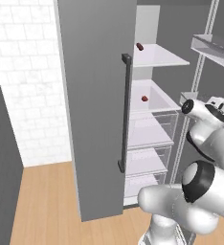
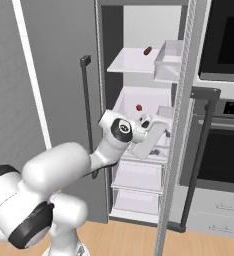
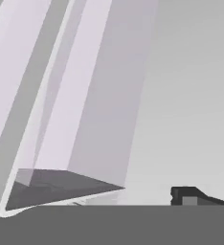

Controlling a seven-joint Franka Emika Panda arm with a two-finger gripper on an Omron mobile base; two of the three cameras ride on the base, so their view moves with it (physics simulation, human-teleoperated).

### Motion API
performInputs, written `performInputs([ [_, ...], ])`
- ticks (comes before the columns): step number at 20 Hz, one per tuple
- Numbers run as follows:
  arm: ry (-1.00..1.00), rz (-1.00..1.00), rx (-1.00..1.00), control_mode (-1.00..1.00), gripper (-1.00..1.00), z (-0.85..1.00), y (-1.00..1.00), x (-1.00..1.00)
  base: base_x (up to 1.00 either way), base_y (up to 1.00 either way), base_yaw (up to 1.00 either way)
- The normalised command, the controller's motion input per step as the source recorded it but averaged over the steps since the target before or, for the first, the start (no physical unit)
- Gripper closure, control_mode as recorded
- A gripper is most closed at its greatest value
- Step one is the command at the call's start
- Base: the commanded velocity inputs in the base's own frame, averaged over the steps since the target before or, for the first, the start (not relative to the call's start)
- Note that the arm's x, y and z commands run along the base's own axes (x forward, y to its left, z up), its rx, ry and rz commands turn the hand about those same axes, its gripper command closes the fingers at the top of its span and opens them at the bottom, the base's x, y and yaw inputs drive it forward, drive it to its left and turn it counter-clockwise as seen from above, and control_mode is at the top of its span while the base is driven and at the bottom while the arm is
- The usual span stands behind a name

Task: Take the strawberry from the fridge and place it on top of the pancake, located on the dining counter.

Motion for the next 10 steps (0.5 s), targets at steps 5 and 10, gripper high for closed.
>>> performInputs([
  [5, 0.0, 0.0, 0.0, -1.0, -1.0, 0.1, -0.03, -0.12, 0.0, 0.0, 0.0],
  [10, 0.0, 0.0, 0.06, -1.0, -1.0, 0.34, 0.79, -0.26, 0.0, 0.0, 0.0],
])
